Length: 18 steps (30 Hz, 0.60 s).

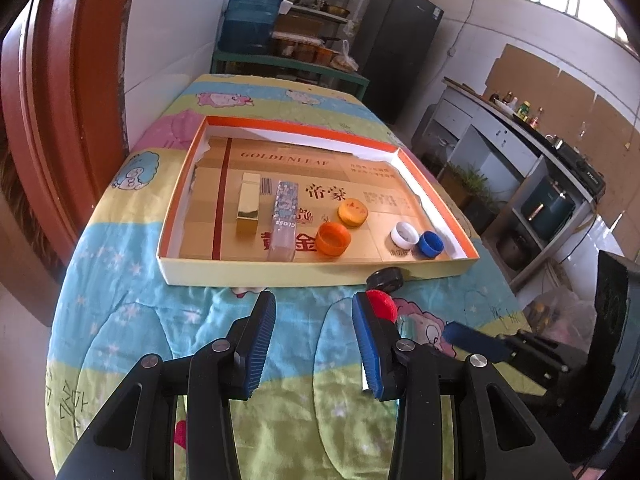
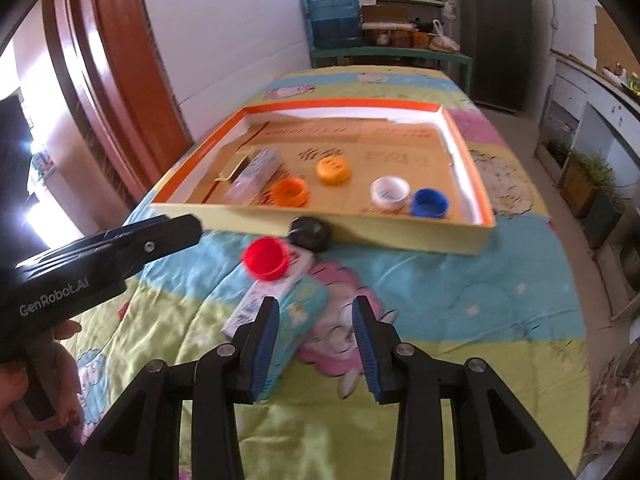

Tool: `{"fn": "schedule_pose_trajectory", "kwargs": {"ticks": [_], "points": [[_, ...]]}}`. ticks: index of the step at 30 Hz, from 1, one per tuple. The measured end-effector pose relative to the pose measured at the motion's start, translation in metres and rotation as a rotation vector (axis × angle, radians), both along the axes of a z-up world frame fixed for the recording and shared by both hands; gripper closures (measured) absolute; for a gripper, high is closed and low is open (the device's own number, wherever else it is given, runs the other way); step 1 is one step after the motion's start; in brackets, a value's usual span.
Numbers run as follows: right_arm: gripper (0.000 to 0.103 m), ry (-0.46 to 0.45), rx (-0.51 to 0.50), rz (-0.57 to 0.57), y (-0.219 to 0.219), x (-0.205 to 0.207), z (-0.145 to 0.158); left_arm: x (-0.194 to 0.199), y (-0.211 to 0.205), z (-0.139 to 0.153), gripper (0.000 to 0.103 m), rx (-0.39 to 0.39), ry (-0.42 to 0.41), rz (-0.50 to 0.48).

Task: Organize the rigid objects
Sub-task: 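Withdraw both open grippers from the box toward the items on the quilt, then grasp the silver Hello Kitty box with the left gripper while the right gripper grasps the teal box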

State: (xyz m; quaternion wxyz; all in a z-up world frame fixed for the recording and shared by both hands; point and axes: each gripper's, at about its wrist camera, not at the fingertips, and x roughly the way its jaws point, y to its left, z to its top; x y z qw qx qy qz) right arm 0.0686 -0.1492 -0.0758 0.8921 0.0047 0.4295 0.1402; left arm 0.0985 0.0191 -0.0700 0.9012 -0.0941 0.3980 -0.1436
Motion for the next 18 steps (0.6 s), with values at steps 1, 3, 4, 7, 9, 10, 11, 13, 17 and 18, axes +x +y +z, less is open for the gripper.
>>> {"fn": "schedule_pose_trajectory", "kwargs": {"ticks": [1, 3, 4, 7, 9, 10, 11, 13, 17, 18], "points": [[0.065, 0.004, 0.002, 0.001, 0.003, -0.001, -0.001, -0.001, 0.001, 0.0, 0.062, -0.001, 0.0, 0.0], [0.065, 0.009, 0.005, -0.002, 0.007, -0.002, -0.004, -0.003, 0.002, 0.0, 0.062, -0.002, 0.0, 0.001], [0.065, 0.01, 0.005, -0.006, 0.008, -0.002, -0.004, -0.004, 0.003, -0.001, 0.062, -0.004, 0.0, 0.001], [0.065, 0.017, 0.006, -0.019, 0.01, -0.001, -0.007, -0.005, 0.005, -0.001, 0.062, -0.009, 0.001, 0.0], [0.065, 0.023, -0.002, -0.029, 0.012, -0.001, -0.009, -0.005, 0.005, -0.002, 0.062, -0.012, 0.002, -0.003], [0.065, 0.026, -0.007, -0.034, 0.012, -0.001, -0.01, -0.005, 0.005, -0.002, 0.062, -0.012, 0.002, -0.004], [0.065, 0.027, -0.006, -0.038, 0.012, -0.001, -0.011, -0.006, 0.005, -0.003, 0.062, -0.013, 0.003, -0.006], [0.065, 0.028, -0.003, -0.051, 0.012, -0.001, -0.012, -0.006, 0.003, -0.003, 0.062, -0.017, 0.006, -0.014], [0.063, 0.038, -0.036, -0.078, 0.011, -0.003, -0.012, -0.008, -0.003, -0.005, 0.062, -0.018, 0.009, -0.049], [0.063, 0.048, -0.057, -0.09, 0.01, -0.003, -0.013, -0.008, -0.005, -0.005, 0.062, -0.016, 0.009, -0.053]]}}
